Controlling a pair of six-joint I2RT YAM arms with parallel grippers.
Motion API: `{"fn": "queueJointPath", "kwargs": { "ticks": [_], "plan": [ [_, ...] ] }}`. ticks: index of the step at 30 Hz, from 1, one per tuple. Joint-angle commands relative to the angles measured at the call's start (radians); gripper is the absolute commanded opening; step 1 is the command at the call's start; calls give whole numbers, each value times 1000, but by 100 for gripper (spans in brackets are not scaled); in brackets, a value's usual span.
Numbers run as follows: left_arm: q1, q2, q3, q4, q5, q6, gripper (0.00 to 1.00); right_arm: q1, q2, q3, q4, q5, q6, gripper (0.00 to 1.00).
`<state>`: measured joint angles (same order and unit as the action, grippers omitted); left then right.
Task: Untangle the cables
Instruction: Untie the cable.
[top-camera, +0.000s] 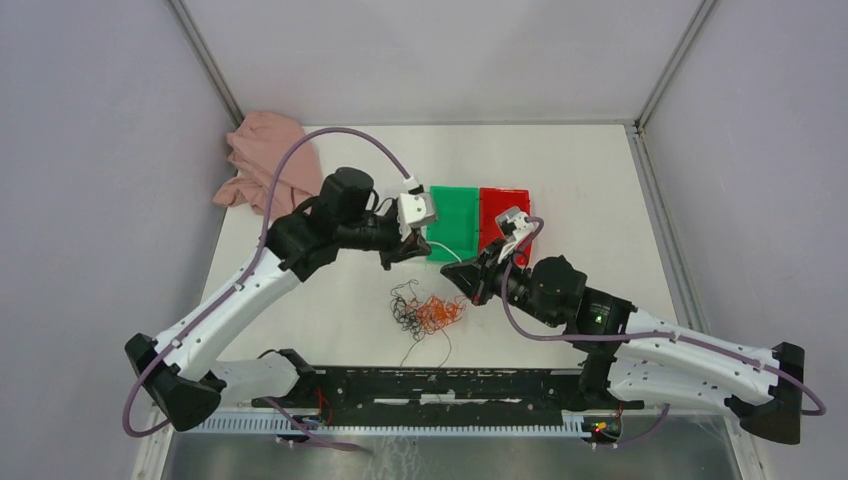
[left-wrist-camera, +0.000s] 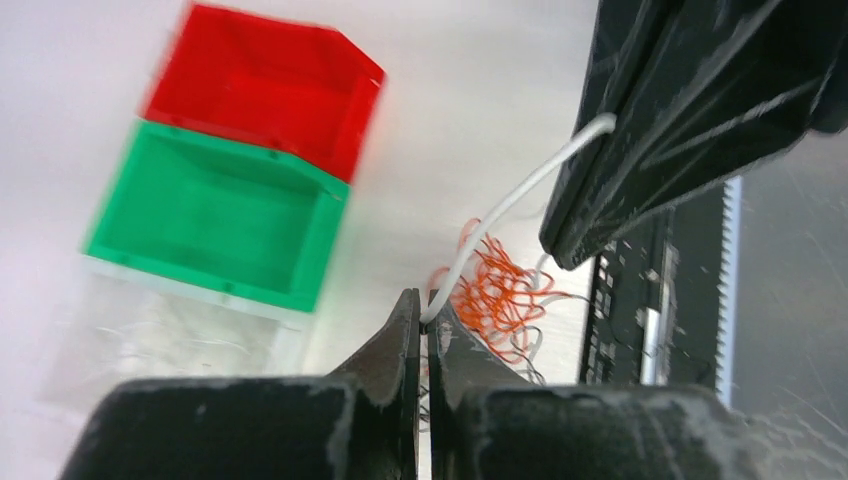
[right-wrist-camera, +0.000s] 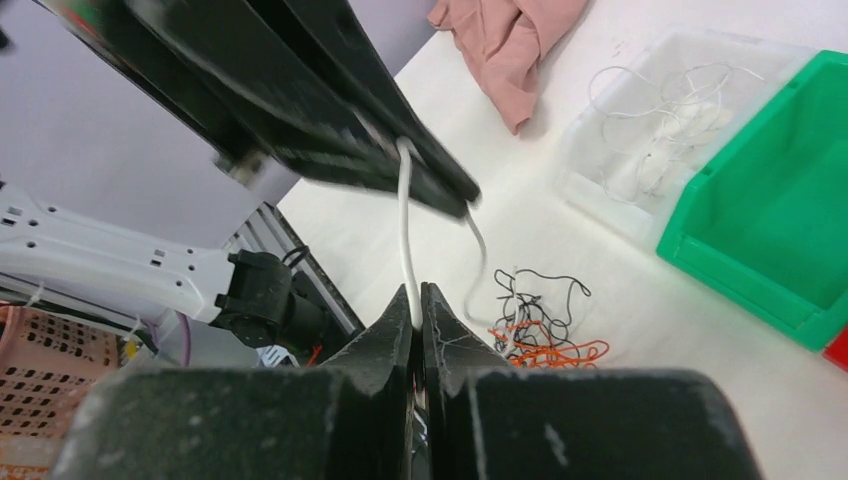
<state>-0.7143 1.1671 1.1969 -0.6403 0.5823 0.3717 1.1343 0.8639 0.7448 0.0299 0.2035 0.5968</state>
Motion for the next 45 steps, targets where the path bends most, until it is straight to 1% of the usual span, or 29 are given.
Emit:
{"fn": "queueJointPath", "kwargs": {
  "ticks": [1, 3, 5, 9, 13, 20, 25, 31, 37, 45],
  "plan": [
    [3, -30, 187, 12, -107, 53, 3, 4, -36, -31, 23, 31, 4, 12],
    [3, -22, 255, -33, -104, 60, 3, 3, -34, -35, 34, 42, -1, 17],
    [3, -17, 309, -51, -102, 36, 3, 4, -20, -30, 50, 43, -7, 23],
    [3, -14, 380, -74, -92, 3, 3, 3, 41, 2, 81, 18, -14, 26],
    [3, -14, 444, -100, -55, 10, 3, 4, 101, 26, 103, 0, -18, 27],
    [3, -1, 572, -104, -41, 85, 3, 4, 164, 28, 148, -3, -12, 27],
    [3, 15, 660, -70, -74, 114, 3, 4, 203, 20, 156, -2, -9, 27],
    [3, 10, 705, 3, -59, 96, 3, 3, 247, -7, 181, 14, -2, 27],
    [3, 21, 764, 64, -42, 59, 3, 4, 314, -38, 216, -1, 28, 26],
    [3, 48, 829, 143, -74, 34, 3, 4, 406, -60, 278, -43, 63, 24]
  ]
}}
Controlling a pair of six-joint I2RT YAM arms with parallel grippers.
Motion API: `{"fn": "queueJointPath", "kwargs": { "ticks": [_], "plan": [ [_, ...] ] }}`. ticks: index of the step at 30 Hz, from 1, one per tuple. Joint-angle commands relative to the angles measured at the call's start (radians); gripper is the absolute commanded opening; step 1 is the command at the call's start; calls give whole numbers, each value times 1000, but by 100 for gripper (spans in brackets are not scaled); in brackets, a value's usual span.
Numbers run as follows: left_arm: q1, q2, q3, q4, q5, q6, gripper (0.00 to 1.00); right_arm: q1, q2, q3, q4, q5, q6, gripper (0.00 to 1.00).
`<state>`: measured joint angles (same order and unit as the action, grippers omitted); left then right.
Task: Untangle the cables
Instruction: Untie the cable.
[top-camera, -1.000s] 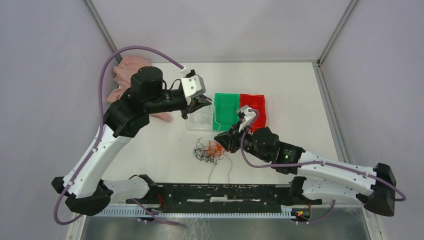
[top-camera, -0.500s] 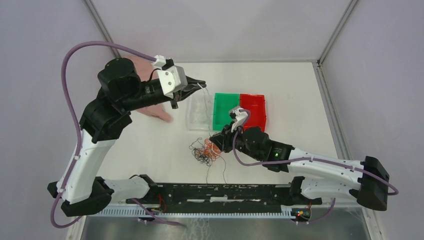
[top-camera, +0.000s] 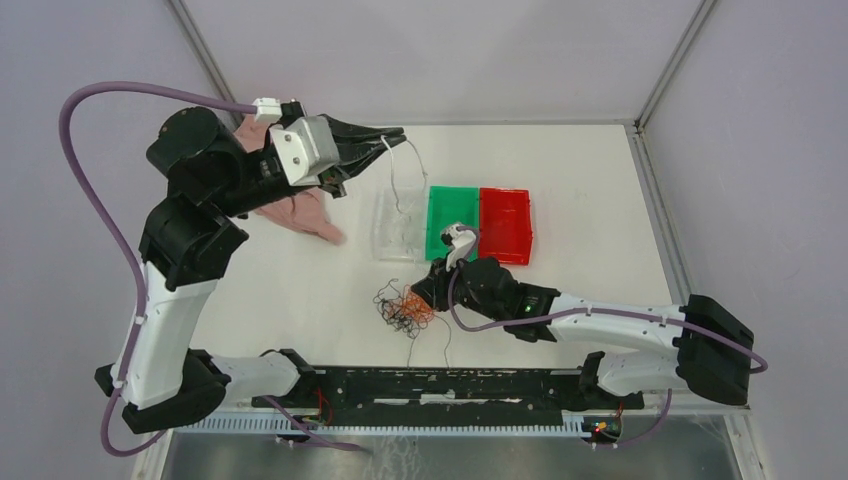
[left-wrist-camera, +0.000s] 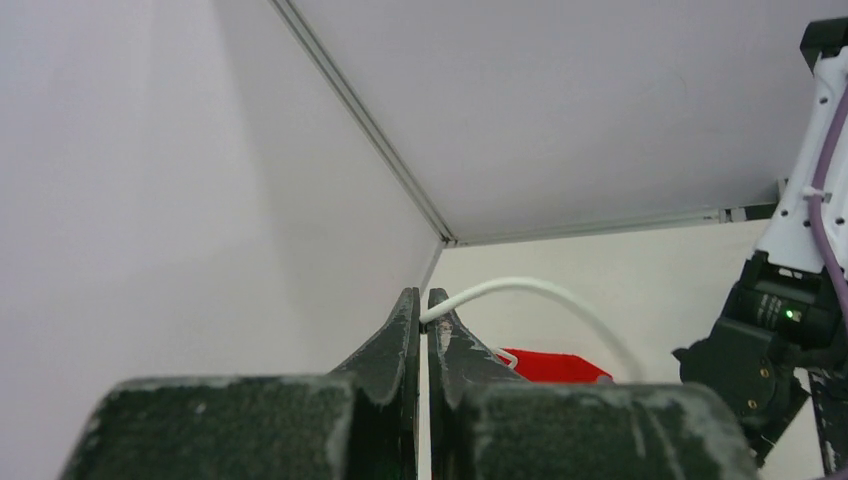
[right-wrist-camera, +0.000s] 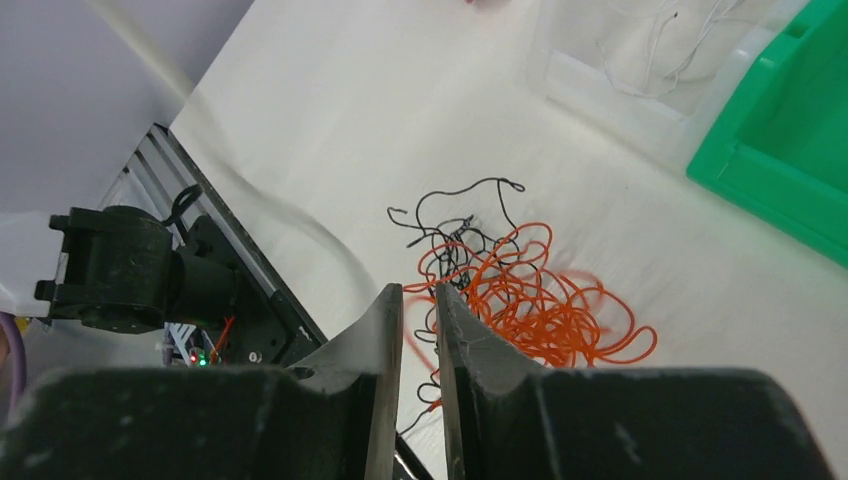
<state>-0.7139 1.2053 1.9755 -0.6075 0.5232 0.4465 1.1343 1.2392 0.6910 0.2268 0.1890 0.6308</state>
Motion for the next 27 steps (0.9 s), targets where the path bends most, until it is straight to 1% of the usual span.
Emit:
{"fn": "queueJointPath", "kwargs": {
  "ticks": [1, 6, 9, 14, 16, 18, 20, 23, 27],
  "plan": [
    [2, 13, 55, 132, -30, -41, 3, 4, 41, -11, 87, -31, 32, 23],
    [3, 21, 38, 267, -180, -2, 3, 4, 65, -82, 129, -10, 60, 23],
    [3, 25, 9, 289, -251, 57, 3, 3, 54, -123, 144, 5, 72, 22],
    [2, 3, -175, 312, -367, 155, 3, 4, -24, -159, 111, 48, 76, 22],
    [2, -20, -309, 364, -425, 194, 3, 3, -67, -169, 83, 77, 72, 22],
    [4, -44, -464, 452, -487, 232, 3, 3, -124, -179, 46, 113, 64, 22],
    [5, -48, -557, 503, -516, 262, 3, 3, -176, -186, 9, 150, 56, 22],
    [18, -30, -624, 579, -534, 253, 3, 2, -252, -202, -39, 198, 48, 22],
    [35, 17, -621, 616, -538, 220, 3, 3, -333, -221, -95, 260, 44, 22]
  ]
}}
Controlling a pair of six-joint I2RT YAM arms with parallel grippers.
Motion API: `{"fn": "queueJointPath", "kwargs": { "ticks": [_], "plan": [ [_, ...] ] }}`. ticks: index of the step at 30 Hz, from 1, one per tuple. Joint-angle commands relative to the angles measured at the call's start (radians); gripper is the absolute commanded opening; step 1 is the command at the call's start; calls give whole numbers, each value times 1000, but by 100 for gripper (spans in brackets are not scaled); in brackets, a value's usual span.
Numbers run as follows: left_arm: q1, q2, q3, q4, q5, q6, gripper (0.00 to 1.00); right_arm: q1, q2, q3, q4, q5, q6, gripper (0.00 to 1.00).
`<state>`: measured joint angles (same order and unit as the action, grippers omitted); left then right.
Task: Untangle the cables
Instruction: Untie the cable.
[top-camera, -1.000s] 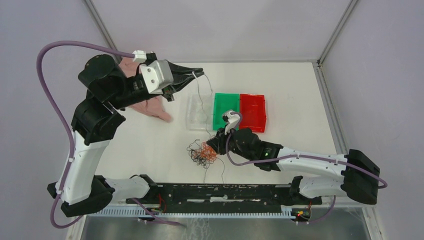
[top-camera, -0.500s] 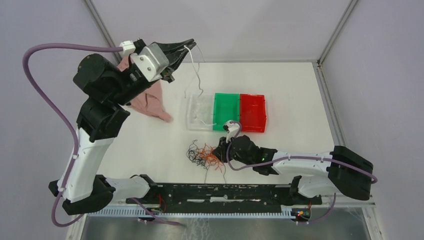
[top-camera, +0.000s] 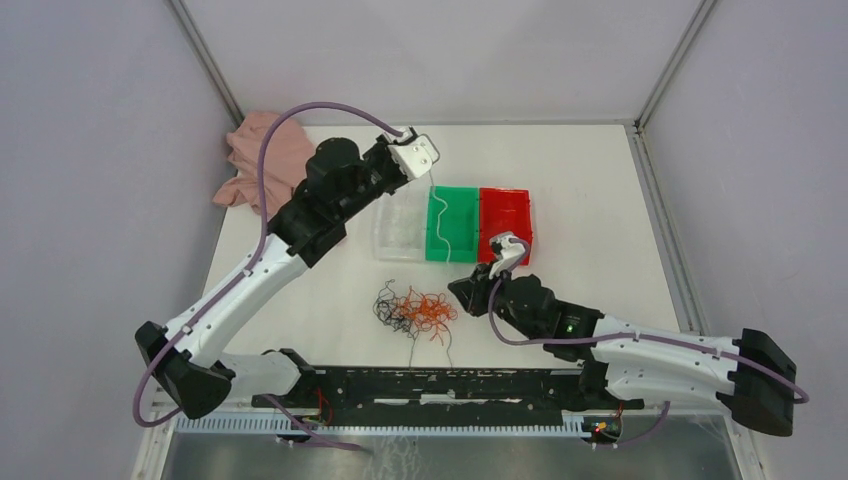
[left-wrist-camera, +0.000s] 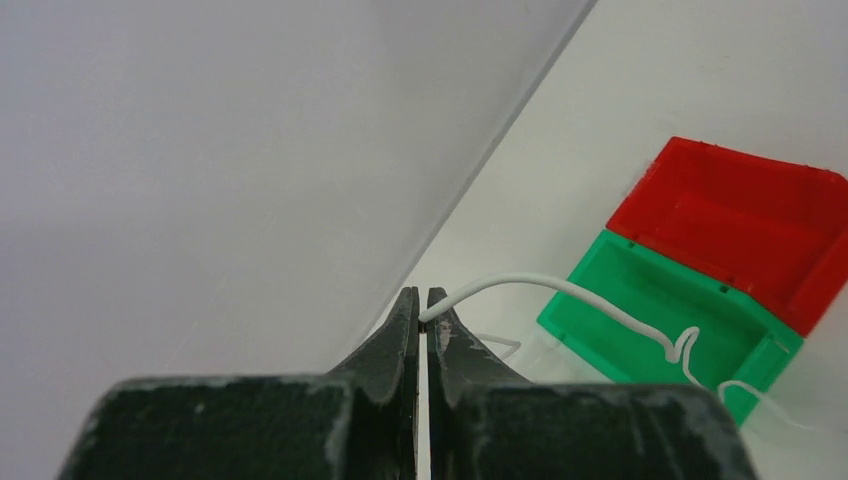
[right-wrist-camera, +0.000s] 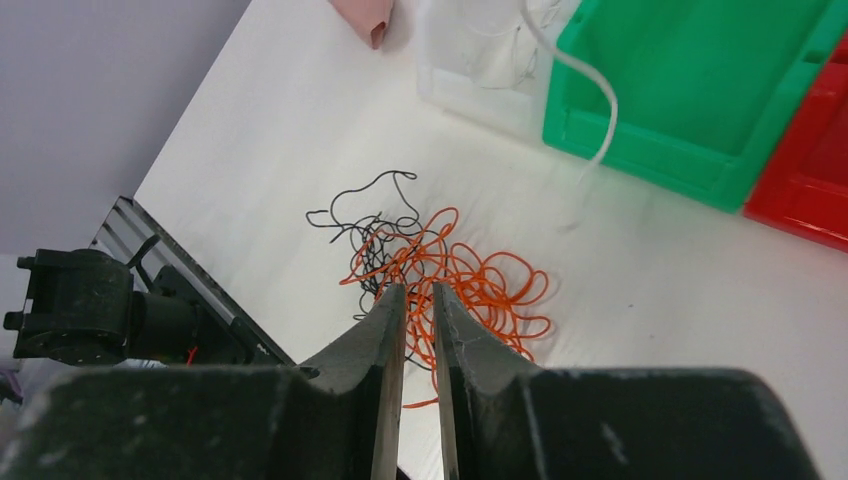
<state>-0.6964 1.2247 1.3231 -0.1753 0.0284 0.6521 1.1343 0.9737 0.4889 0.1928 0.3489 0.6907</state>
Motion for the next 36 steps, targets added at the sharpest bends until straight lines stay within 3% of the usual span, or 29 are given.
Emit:
{"fn": "queueJointPath", "kwargs": {
  "ticks": [1, 16, 36],
  "plan": [
    [23, 8, 36, 196, -45, -1, 3, 3, -84, -23, -70, 110, -17, 22],
    [140, 89, 121, 230, -2, -122, 3, 2, -127, -33, -114, 131, -25, 20],
    [241, 119, 22, 260, 41, -32, 3, 1, -167, -64, -126, 144, -3, 18]
  ]
}}
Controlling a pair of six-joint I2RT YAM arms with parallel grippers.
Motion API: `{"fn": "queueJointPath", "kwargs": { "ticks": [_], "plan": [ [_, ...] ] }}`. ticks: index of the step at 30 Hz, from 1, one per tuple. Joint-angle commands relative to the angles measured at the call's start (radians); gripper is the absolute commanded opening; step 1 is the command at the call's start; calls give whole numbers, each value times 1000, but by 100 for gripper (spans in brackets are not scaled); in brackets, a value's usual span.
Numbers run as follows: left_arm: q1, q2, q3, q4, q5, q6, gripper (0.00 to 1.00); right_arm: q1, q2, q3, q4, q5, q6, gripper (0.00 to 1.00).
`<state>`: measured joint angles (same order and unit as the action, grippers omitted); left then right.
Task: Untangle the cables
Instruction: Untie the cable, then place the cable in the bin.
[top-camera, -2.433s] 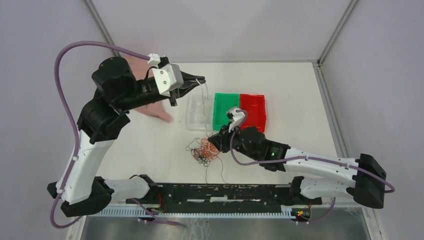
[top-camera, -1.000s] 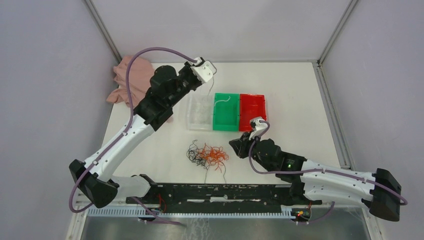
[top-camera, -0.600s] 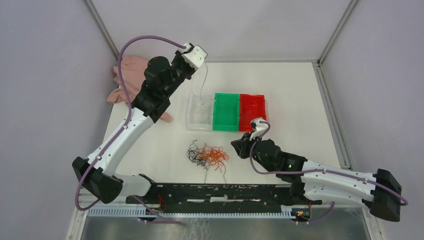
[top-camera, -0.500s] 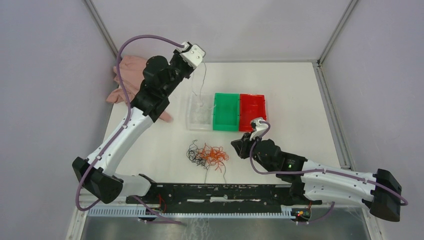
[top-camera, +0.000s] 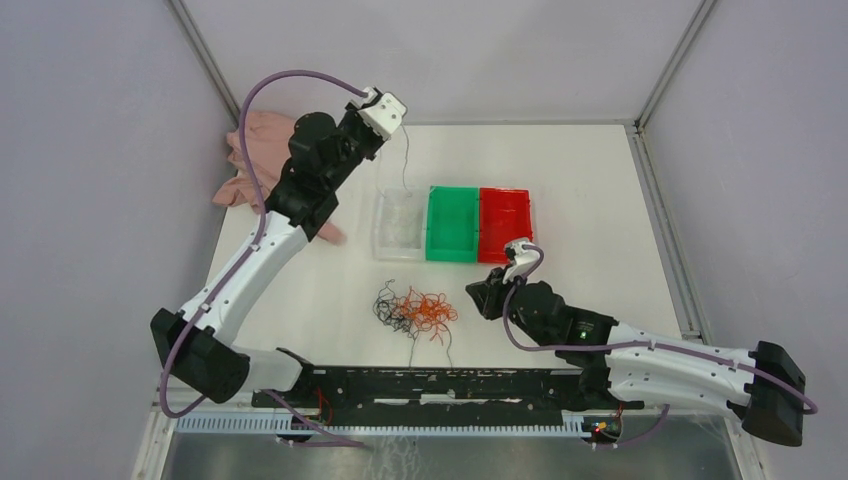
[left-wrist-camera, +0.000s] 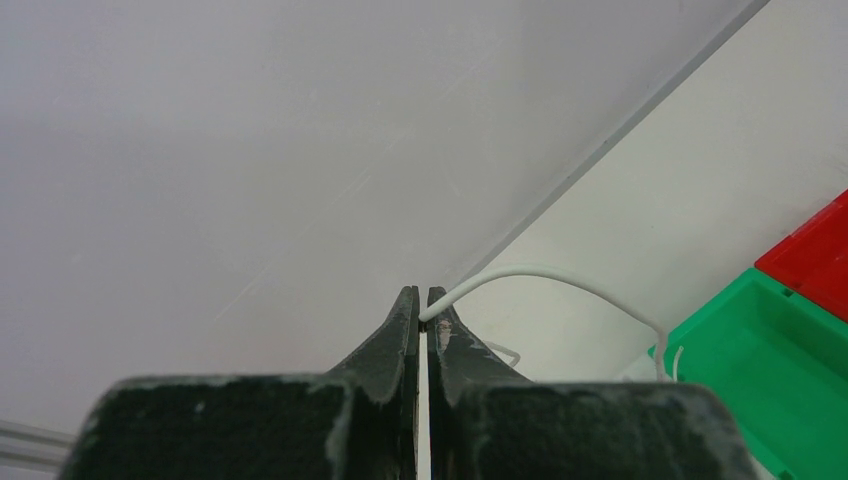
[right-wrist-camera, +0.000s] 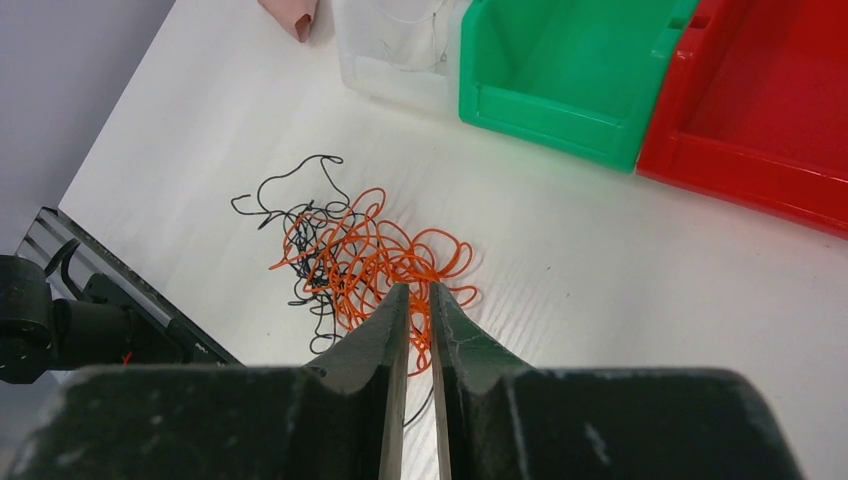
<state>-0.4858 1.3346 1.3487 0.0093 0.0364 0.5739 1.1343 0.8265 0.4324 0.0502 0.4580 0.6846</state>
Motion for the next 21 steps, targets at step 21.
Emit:
{"fn": "queueJointPath", "kwargs": {
  "ticks": [21],
  "plan": [
    [39, 63, -78, -36, 139, 9, 3, 1, -41, 4, -5, 42, 8, 17]
  ]
}}
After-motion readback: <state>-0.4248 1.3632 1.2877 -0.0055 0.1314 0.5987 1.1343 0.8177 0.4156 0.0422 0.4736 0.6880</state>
